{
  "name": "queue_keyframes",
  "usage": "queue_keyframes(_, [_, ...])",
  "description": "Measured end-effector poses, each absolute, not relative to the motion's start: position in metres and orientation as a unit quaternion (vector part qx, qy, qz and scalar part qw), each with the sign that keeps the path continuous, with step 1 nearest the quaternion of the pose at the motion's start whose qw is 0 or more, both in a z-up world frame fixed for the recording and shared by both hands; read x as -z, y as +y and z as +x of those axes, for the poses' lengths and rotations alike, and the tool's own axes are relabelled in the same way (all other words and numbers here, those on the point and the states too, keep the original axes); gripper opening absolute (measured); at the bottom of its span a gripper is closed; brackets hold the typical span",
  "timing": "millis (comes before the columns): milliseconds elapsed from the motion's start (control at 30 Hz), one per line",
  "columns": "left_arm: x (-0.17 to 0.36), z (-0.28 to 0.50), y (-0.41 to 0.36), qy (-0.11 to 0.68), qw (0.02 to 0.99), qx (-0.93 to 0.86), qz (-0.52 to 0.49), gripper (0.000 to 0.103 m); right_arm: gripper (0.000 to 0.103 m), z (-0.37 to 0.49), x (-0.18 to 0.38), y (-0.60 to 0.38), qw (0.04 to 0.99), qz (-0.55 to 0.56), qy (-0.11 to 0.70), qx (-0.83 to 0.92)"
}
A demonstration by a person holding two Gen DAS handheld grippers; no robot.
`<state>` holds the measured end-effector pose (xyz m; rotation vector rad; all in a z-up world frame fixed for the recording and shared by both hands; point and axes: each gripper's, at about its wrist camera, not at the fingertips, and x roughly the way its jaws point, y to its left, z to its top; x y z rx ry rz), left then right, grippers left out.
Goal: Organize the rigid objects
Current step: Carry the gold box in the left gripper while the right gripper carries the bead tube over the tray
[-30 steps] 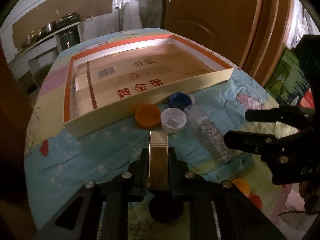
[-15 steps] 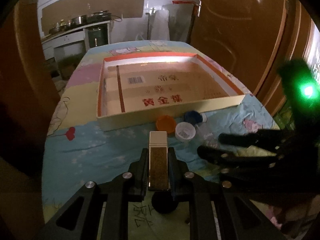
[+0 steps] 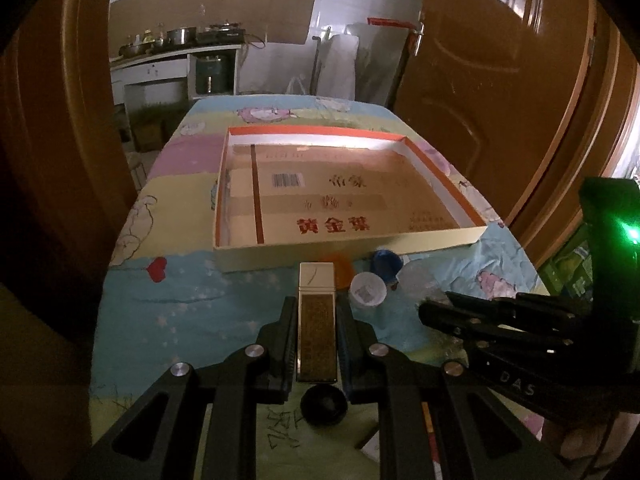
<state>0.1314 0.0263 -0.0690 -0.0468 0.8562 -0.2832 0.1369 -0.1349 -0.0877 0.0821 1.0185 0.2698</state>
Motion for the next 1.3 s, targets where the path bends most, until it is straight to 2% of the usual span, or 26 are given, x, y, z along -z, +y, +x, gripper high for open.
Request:
queue_keyframes(633, [0.026,0.18,0.012,0.385,0.914,0.124,-0.033,0.018,0.02,0.164,0.04,-0.163,0.896,0.044,0.429,-0.105])
queue_keyframes(1300, [0.027,0.267,-0.006,0.403,0.909,0.1,-0.027,0.018,0.02,0.243,0.03,-0.185,0.903,0.034,0.415,-0.109])
